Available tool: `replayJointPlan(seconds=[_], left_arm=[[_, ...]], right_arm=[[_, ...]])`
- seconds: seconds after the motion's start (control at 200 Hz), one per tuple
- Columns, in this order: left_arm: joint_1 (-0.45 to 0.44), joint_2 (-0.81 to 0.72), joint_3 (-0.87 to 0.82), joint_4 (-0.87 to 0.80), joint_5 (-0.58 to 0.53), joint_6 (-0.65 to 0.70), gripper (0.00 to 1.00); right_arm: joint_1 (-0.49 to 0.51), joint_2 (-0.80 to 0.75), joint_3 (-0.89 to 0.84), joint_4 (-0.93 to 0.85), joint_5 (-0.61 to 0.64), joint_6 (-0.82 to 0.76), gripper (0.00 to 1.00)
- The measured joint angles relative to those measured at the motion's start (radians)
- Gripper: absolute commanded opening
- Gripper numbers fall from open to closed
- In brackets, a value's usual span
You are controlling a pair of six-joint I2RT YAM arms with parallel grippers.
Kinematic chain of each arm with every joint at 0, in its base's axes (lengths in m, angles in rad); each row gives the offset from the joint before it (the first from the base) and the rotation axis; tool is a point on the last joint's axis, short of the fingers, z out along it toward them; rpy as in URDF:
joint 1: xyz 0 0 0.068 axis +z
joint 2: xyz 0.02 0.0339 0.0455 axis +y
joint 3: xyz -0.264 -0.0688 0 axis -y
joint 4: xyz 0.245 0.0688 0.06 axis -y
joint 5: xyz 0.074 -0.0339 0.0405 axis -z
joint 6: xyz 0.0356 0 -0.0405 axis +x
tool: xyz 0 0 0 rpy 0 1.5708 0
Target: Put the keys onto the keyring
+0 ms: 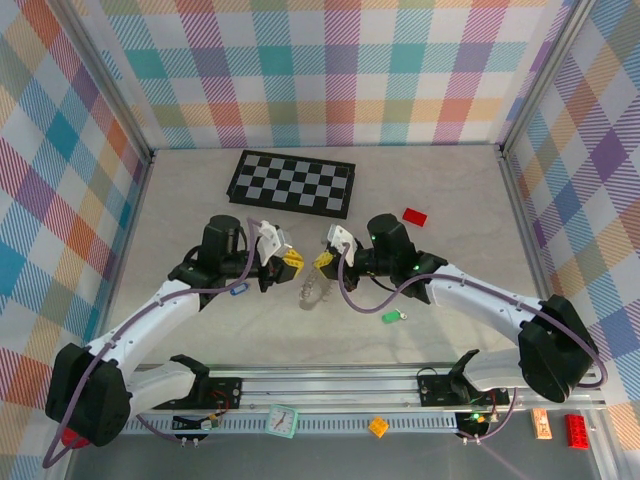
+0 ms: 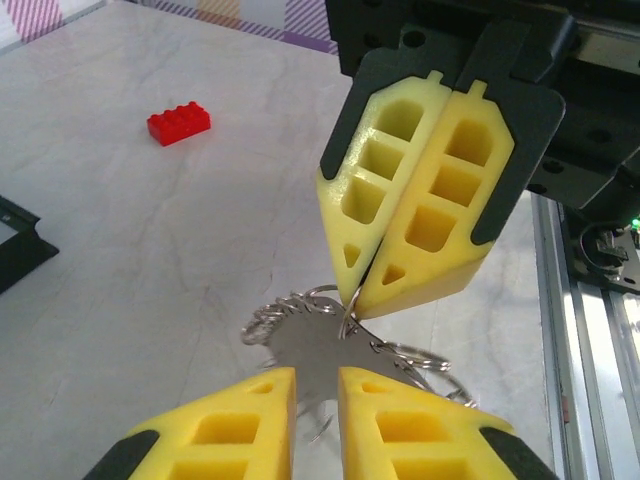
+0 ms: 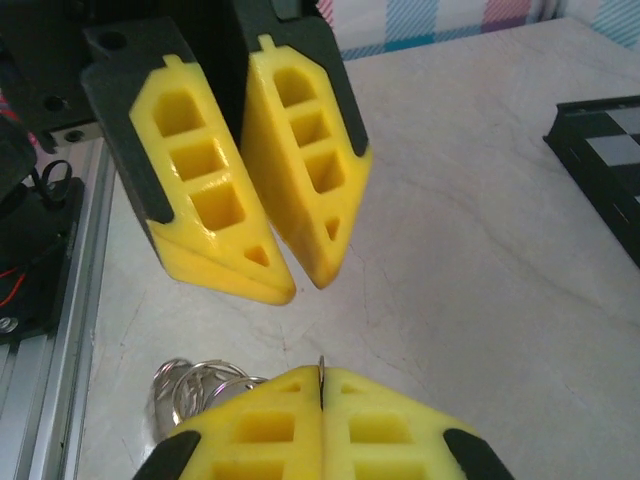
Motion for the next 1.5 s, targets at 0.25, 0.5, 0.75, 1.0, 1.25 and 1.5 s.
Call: replayJointPlan(seconds=[0.25,0.5,0.75,1.0,1.25,1.5], left_arm=[[-0.021,0.038,0.0,0.003,0.055,0.074,0.16],[-0.028,0.057,0.0,-0.035,0.101,0.136,0.16],[-0.034,0.07,0.0,-0.094,0.11,0.19,0.18],[-0.053,0.071,0.0,-0.082,0.11,0.193,0.17],[-0.056,0.071,0.0,-0.068,0.108,0.179,0.17],[-0.058,0.07,0.0,-0.048,0.103,0.162,0.2]], right_arm=[[0.0,0.0,-0.009,0.003,-0.047,-0.022,0.0],[0.0,0.0,-0.025,0.006,-0.074,-0.023,0.0],[0.0,0.0,-0.025,0.017,-0.081,-0.022,0.0],[0.001,0.0,-0.025,0.019,-0.112,-0.021,0.0],[0.003,0.0,-0.025,0.021,-0.125,-0.022,0.0],[0.016,0.0,-0.025,0.02,-0.122,-0.029,0.0]])
